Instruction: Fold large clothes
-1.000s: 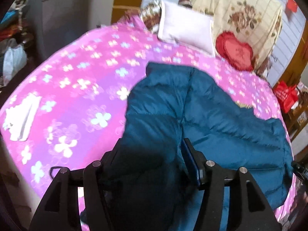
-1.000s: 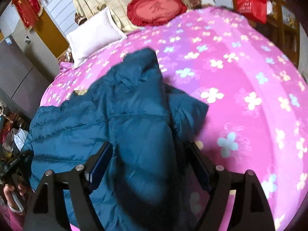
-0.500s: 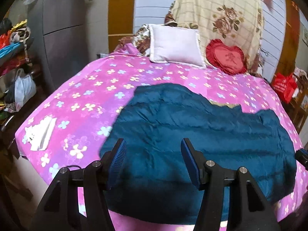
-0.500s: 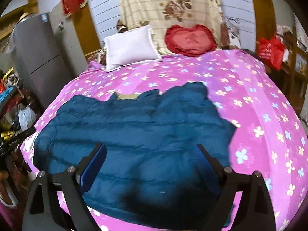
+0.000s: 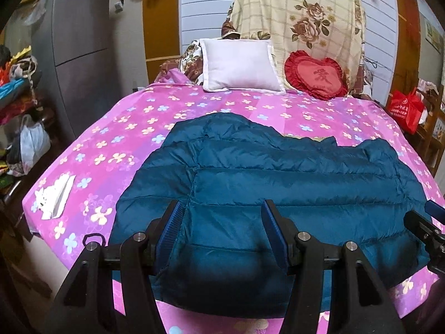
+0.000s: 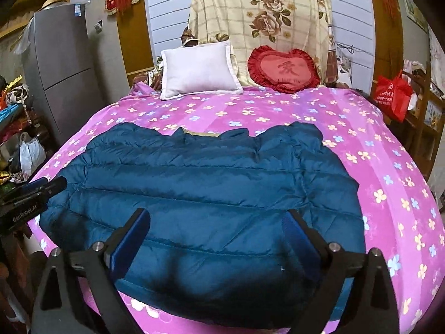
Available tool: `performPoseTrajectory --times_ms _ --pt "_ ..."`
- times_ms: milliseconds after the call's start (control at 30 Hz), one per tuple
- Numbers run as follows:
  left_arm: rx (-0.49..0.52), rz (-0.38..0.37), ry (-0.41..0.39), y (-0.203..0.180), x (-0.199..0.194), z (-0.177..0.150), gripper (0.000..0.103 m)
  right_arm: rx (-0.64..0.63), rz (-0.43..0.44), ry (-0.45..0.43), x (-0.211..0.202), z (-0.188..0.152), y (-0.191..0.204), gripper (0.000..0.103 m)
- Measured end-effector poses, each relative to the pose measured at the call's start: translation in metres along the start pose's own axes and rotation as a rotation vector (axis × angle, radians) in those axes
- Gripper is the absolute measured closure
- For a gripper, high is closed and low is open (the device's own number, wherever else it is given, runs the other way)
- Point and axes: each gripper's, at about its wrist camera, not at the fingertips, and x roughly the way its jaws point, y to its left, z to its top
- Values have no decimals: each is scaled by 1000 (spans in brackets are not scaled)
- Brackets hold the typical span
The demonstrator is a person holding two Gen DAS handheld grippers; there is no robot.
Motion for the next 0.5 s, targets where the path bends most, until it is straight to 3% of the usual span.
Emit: performPoseTrajectory --times_ms 500 --pt "53 31 -21 -16 -1 -8 63 -16 6 6 6 -7 7 2"
